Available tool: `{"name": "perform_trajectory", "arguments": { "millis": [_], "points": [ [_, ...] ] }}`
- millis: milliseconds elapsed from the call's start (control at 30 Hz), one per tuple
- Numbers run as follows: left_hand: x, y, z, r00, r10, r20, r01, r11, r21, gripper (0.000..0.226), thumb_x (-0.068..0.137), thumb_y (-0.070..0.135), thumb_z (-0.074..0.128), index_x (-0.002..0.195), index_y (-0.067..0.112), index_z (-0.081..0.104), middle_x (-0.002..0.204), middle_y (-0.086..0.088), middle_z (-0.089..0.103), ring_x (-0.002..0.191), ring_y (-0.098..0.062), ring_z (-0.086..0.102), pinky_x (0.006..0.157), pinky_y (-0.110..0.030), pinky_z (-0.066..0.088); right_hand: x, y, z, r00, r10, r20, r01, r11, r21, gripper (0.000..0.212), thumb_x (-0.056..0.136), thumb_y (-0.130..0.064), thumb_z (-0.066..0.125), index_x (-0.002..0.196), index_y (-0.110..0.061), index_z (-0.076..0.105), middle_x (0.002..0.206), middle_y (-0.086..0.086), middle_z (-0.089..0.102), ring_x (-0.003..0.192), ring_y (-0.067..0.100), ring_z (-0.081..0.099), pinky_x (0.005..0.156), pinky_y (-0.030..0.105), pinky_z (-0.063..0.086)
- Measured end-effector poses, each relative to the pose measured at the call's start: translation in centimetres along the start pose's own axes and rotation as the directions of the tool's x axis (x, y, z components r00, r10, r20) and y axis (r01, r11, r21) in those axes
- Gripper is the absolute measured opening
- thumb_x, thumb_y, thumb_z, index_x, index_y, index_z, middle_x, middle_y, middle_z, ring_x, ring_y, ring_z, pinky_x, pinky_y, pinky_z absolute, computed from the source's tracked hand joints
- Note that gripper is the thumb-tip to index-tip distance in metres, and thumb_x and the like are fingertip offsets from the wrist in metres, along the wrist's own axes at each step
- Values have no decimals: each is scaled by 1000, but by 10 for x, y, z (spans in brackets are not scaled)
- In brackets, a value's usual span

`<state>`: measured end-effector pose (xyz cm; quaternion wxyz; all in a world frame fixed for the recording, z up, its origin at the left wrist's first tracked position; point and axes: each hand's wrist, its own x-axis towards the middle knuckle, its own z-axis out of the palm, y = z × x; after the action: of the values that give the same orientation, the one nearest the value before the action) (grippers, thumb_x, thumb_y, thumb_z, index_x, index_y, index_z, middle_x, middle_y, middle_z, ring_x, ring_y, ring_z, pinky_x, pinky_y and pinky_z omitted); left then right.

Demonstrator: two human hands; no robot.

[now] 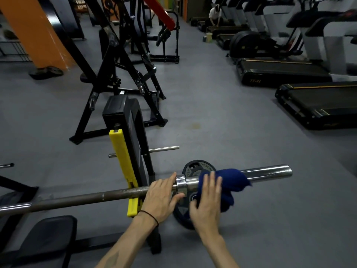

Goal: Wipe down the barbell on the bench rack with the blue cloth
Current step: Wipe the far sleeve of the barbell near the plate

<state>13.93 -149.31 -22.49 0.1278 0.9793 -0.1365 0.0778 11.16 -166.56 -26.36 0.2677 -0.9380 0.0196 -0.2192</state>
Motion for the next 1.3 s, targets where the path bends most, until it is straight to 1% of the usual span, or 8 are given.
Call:
{"name": "perform_trajectory", "arguments": {
  "millis": [167,333,500,600,800,967,1167,1300],
  "points": [
    [2,2,-9,998,-11,59,13,999,-44,86,91,73,22,156,17,28,123,0,58,105,-17,53,100,-32,40,8,39,-11,919,-370,136,386,915,-118,113,62,0,76,163,-12,26,173,3,17,159,26,17,125,45,23],
    [5,3,-10,1000,-15,21,16,999,-50,99,87,78,-3,154,15,35,115,0,61,100,-18,53,95,-32,40,23,40,-15,998,21,-51,-25,997,-76,102,69,4,74,161,-6,30,171,10,21,159,33,12,124,59,26],
    [12,2,-8,998,-58,30,60,997,-48,92,90,75,2,149,19,43,113,-1,67,98,-18,60,94,-35,44,3,9,-1,916,-383,116,388,921,-23,95,79,-8,71,163,-9,26,172,6,20,159,25,16,126,47,19],
    [8,3,-14,995,-88,38,92,988,-124,81,93,73,14,148,22,42,108,1,65,96,-18,59,92,-33,43,29,46,-17,863,-491,117,501,861,-85,67,94,-19,58,158,-11,40,166,5,35,154,26,32,123,47,29],
    [-12,-9,-8,987,137,-85,-140,989,-36,72,87,66,49,141,19,47,124,4,61,112,-14,58,108,-26,35,41,43,-17,976,-203,-79,213,965,154,38,102,-26,48,129,-15,72,140,-7,63,137,21,55,122,41,31],
    [-12,-14,-5,995,46,-85,-40,997,66,70,79,70,49,123,17,63,111,3,65,99,-17,63,96,-35,52,34,-27,-15,995,98,-24,-72,863,500,24,104,-21,58,126,-26,68,127,-29,59,125,-20,47,116,33,39],
    [-6,-8,-4,998,-27,-65,35,992,124,34,71,37,46,94,19,63,82,4,56,72,-18,55,70,-34,51,9,-47,14,883,-469,31,453,866,213,38,105,-25,47,139,-17,63,147,-2,59,145,10,45,120,40,33],
    [-2,-11,-3,999,2,-33,3,988,154,41,55,39,74,89,21,60,79,3,57,69,-20,55,63,-35,46,7,-20,1,816,-553,168,559,829,17,52,107,-28,41,158,-16,41,169,0,30,158,19,22,123,47,24]
  ]
}}
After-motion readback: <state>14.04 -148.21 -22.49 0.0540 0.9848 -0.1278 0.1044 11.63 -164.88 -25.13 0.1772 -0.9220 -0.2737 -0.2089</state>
